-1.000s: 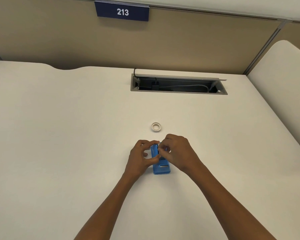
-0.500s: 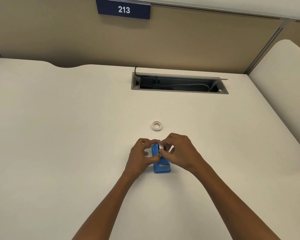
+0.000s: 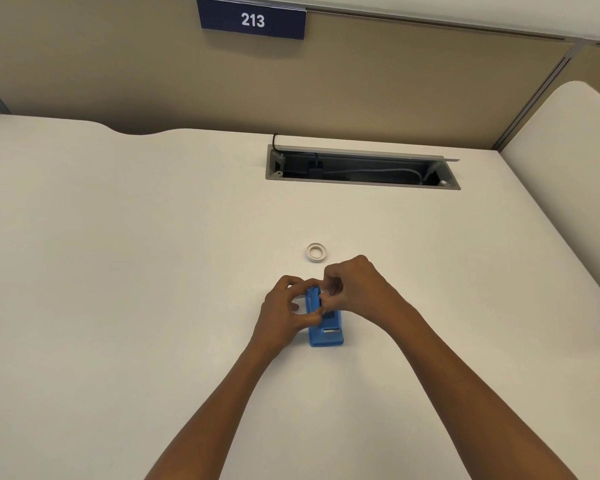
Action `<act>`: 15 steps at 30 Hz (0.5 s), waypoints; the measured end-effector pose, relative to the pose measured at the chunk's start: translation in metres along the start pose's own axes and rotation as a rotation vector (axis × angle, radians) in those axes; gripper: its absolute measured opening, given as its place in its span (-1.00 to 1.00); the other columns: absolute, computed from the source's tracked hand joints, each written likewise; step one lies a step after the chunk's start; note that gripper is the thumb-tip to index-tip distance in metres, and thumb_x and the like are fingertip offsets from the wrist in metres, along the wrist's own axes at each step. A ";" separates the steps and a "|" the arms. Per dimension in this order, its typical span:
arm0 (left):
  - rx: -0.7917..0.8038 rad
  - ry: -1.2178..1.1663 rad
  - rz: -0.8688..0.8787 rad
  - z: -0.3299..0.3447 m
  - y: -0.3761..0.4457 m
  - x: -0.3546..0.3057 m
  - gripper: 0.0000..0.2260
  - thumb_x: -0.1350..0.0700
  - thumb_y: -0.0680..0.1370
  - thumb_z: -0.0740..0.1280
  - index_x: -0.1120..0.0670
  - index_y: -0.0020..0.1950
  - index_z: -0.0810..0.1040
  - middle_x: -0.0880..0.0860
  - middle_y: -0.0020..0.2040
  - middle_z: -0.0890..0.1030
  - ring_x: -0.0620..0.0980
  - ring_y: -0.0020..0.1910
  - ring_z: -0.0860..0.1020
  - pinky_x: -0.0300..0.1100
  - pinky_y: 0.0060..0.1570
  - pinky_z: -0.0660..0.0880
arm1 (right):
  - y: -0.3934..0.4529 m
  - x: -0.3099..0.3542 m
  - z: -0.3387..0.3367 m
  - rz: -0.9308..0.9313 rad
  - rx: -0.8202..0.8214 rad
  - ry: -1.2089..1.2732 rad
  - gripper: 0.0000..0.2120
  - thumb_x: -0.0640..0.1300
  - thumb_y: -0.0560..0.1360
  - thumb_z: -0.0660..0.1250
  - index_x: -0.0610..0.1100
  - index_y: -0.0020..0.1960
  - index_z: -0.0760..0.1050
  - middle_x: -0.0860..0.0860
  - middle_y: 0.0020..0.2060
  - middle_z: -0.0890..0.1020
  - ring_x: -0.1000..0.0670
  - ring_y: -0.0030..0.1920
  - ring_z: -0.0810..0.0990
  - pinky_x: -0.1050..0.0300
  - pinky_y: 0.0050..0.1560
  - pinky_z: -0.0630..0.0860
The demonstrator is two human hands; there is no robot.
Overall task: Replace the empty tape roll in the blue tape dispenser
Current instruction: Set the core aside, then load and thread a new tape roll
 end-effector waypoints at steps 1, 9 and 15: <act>0.000 0.001 -0.003 0.000 0.000 0.001 -0.56 0.12 0.31 0.51 -0.25 0.07 0.49 -0.08 0.01 0.48 -0.32 -0.07 0.51 -0.33 -0.09 0.48 | 0.000 0.000 0.000 0.002 0.002 0.001 -0.94 -0.29 0.31 0.41 -0.25 -0.21 0.58 -0.19 -0.24 0.68 -0.14 -0.19 0.63 0.01 -0.09 0.59; 0.005 -0.006 -0.013 0.001 0.001 0.002 -0.59 0.10 0.33 0.50 -0.10 0.15 0.55 -0.09 0.01 0.48 -0.26 -0.05 0.51 -0.40 -0.15 0.46 | 0.001 -0.004 -0.004 0.004 -0.044 0.058 -0.94 -0.29 0.38 0.36 -0.26 -0.20 0.61 -0.19 -0.28 0.68 -0.14 -0.27 0.65 -0.03 -0.12 0.63; 0.001 -0.009 0.014 0.000 -0.003 -0.002 -0.50 0.09 0.34 0.49 -0.45 -0.01 0.38 -0.05 0.05 0.50 -0.31 -0.01 0.50 -0.30 -0.07 0.47 | -0.004 -0.005 0.000 -0.020 -0.018 0.047 -0.91 -0.20 0.32 0.46 -0.20 -0.21 0.60 -0.13 -0.26 0.69 -0.08 -0.21 0.66 0.03 -0.10 0.62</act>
Point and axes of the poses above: each hand's wrist, its own y-axis towards the middle knuckle, its own z-axis out of the palm, x = y × z, the point moved 8 cm from there along y, towards the middle knuckle
